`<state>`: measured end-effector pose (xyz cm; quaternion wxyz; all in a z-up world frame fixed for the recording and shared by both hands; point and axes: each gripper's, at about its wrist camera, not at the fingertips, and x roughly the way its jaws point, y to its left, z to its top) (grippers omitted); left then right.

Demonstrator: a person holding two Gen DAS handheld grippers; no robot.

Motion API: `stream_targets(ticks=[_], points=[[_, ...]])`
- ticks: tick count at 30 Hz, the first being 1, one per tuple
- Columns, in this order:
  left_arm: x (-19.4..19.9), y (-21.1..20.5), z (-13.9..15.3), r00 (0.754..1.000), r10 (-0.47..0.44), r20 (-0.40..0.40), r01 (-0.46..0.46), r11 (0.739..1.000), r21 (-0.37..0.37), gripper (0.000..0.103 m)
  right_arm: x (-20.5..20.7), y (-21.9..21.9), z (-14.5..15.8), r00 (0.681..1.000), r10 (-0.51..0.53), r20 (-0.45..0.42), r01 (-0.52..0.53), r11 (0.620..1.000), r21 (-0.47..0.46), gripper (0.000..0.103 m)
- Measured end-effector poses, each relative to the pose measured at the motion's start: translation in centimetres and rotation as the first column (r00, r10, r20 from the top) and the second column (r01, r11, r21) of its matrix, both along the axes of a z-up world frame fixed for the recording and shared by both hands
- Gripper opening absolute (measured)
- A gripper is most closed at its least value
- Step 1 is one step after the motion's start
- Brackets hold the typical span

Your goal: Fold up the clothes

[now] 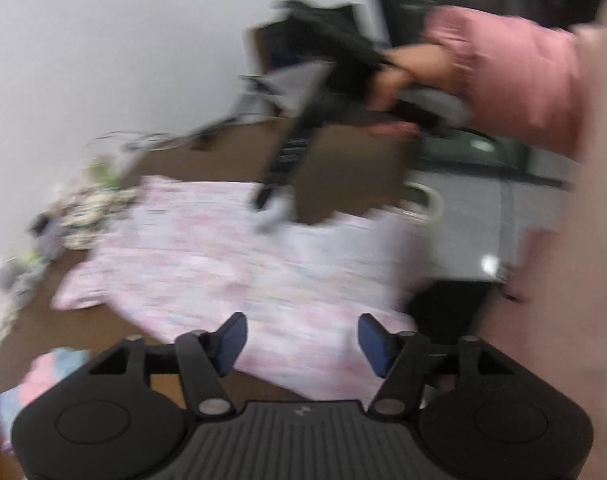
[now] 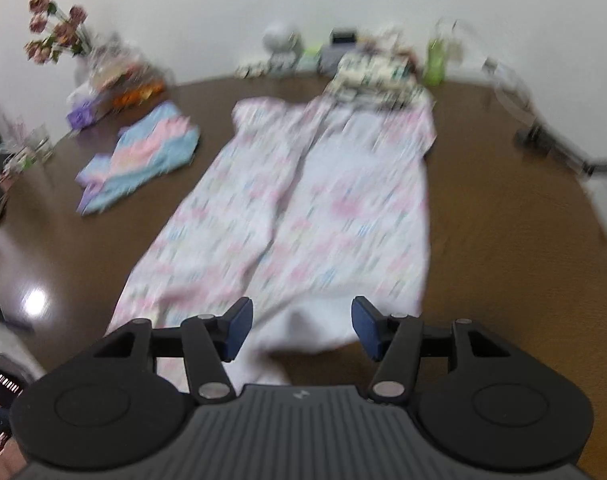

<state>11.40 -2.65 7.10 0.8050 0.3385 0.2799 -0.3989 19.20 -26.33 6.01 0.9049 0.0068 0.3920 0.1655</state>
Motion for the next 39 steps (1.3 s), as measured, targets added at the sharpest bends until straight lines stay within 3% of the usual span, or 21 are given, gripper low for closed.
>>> stream_targets(ticks=[5,7,8,10,11,13,14,19,25,28,33,38,39], points=[[9.1,-2.9,-1.3,0.972,0.23,0.04,-0.231,0.973,0.012,0.065,7.7,0.5,-0.5,0.997,-0.08,-0.004,0.079,0.989,-0.123,0.062],[13.0,-4.3,-3.0,0.954,0.29,0.073,-0.292,0.956,0.014,0.058,11.1,0.2,-1.7,0.992,-0.121,-0.039,0.115,0.985,-0.128,0.062],[15.0,-4.9,-3.8,0.944,0.319,0.09,-0.321,0.947,0.015,0.05,12.7,-0.1,-2.4,0.988,-0.142,-0.056,0.134,0.984,-0.12,0.061],[18.4,-5.4,-5.2,0.928,0.36,0.099,-0.363,0.932,0.013,0.045,14.8,-0.6,-3.4,0.982,-0.168,-0.081,0.161,0.983,-0.09,0.057],[20.0,-5.5,-5.8,0.92,0.379,0.102,-0.382,0.924,0.012,0.042,15.7,-0.9,-3.9,0.98,-0.173,-0.094,0.167,0.983,-0.071,0.05],[22.7,-5.5,-7.1,0.919,0.39,0.052,-0.392,0.92,0.028,0.035,17.3,-1.3,-4.5,0.978,-0.173,-0.116,0.169,0.985,-0.042,0.024],[23.5,-5.5,-7.6,0.923,0.382,0.038,-0.383,0.923,0.033,0.033,17.9,-1.3,-4.7,0.979,-0.162,-0.122,0.158,0.987,-0.036,0.001],[26.7,-6.0,-8.5,0.923,0.384,0.03,-0.385,0.922,0.035,0.031,20.7,-1.3,-5.0,0.98,-0.158,-0.122,0.159,0.987,-0.006,0.001],[31.1,-5.7,-8.8,0.892,0.451,0.034,-0.452,0.892,-0.003,0.031,25.7,-1.2,-5.2,0.975,-0.202,-0.095,0.202,0.979,-0.004,0.001],[31.8,-5.3,-8.7,0.888,0.459,0.008,-0.459,0.888,-0.027,0.031,27.0,-1.8,-5.2,0.972,-0.196,-0.128,0.205,0.977,0.057,0.003],[31.7,-5.0,-8.8,0.893,0.449,0.009,-0.448,0.893,-0.043,0.031,25.9,-3.9,-5.0,0.97,-0.18,-0.163,0.205,0.968,0.145,0.03],[31.2,-5.0,-8.7,0.9,0.436,0.001,-0.435,0.9,-0.036,0.03,23.7,-6.1,-5.6,0.971,-0.142,-0.193,0.184,0.958,0.22,0.026],[31.0,-5.0,-8.7,0.902,0.433,0.003,-0.432,0.901,-0.034,0.03,23.6,-6.3,-5.8,0.97,-0.132,-0.205,0.18,0.954,0.238,0.013]])
